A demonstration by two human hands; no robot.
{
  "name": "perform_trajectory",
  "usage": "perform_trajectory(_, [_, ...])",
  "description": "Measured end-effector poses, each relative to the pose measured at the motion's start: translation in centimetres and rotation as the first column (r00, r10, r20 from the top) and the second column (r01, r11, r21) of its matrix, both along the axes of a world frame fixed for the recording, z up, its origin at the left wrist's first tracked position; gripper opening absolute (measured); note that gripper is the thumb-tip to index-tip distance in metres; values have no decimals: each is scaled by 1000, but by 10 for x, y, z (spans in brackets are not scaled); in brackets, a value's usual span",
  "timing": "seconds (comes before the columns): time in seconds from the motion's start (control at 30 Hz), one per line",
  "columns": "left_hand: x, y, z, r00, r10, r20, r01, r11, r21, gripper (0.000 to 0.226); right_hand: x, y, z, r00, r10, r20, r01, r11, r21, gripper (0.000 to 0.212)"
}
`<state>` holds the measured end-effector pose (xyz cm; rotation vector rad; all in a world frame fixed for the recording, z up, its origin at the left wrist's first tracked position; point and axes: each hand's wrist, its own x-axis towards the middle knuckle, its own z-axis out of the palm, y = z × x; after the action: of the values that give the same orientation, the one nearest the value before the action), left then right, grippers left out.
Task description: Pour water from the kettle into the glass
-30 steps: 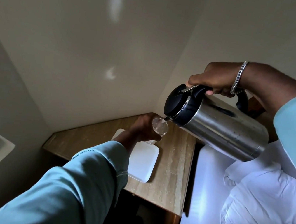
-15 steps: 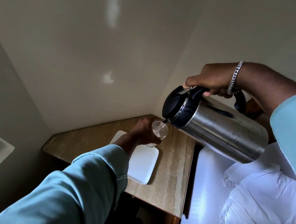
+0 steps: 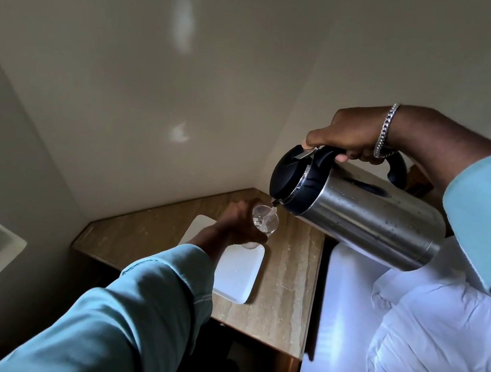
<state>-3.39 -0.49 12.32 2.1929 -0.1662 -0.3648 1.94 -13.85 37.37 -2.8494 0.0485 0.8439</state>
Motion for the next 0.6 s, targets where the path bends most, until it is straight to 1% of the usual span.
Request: perform_trajectory(0.6, [-2, -2, -4, 1000, 6, -16, -6, 1000, -1, 78, 0, -2, -8, 999, -12, -35, 12, 1000, 1, 48])
